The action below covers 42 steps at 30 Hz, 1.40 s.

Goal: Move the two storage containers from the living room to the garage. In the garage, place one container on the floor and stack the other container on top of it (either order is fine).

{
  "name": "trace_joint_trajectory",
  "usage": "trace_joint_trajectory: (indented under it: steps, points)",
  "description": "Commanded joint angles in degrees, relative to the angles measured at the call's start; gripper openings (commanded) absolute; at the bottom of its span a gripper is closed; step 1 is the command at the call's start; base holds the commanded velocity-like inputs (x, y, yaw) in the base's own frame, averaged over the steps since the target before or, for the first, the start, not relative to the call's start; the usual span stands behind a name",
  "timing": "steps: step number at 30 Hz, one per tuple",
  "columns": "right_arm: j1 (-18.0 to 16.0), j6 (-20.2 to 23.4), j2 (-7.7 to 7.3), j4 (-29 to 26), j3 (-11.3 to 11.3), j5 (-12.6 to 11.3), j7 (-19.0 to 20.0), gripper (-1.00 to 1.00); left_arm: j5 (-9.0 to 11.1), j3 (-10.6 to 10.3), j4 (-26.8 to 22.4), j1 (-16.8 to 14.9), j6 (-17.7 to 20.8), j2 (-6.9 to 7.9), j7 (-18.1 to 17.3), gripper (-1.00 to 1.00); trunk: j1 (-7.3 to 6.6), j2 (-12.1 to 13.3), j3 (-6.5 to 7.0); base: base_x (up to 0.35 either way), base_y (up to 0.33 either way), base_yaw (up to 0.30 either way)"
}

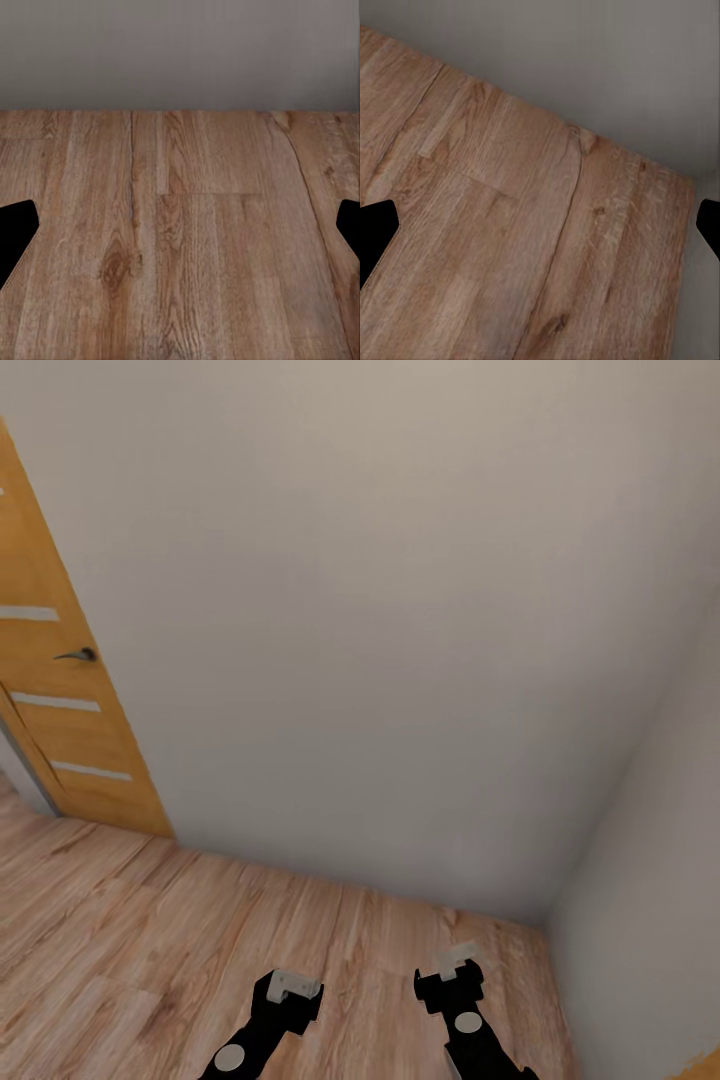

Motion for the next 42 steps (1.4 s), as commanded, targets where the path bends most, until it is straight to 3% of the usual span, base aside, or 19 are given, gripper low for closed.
trace_joint_trajectory:
  steps: [1,11,28,42]
  points:
    - [-0.01,0.58,-0.02,-0.11,0.17,0.6,-0.31,1.0,0.2,-0.07,0.06,-0.06,-0.18,0.0,-0.13,1.0,0.03,-0.04,-0.11,0.32,0.0,0.239]
    - [-0.01,0.58,-0.02,-0.05,0.24,0.6,-0.31,1.0,0.18,-0.07,0.04,-0.06,-0.23,0.0,-0.13,1.0,0.03,-0.04,-0.56,0.305,0.0,0.204]
    - [-0.01,0.58,-0.02,0.88,0.22,0.67,-0.31,1.0,0.17,-0.07,0.08,-0.06,-0.19,0.0,-0.13,1.0,0.03,-0.04,0.26,0.095,0.027,0.026]
    - [-0.01,0.58,-0.02,0.95,0.18,0.67,-0.31,1.0,0.15,-0.07,0.09,-0.06,-0.17,0.0,-0.14,1.0,0.03,-0.04,0.29,0.311,0.127,0.244]
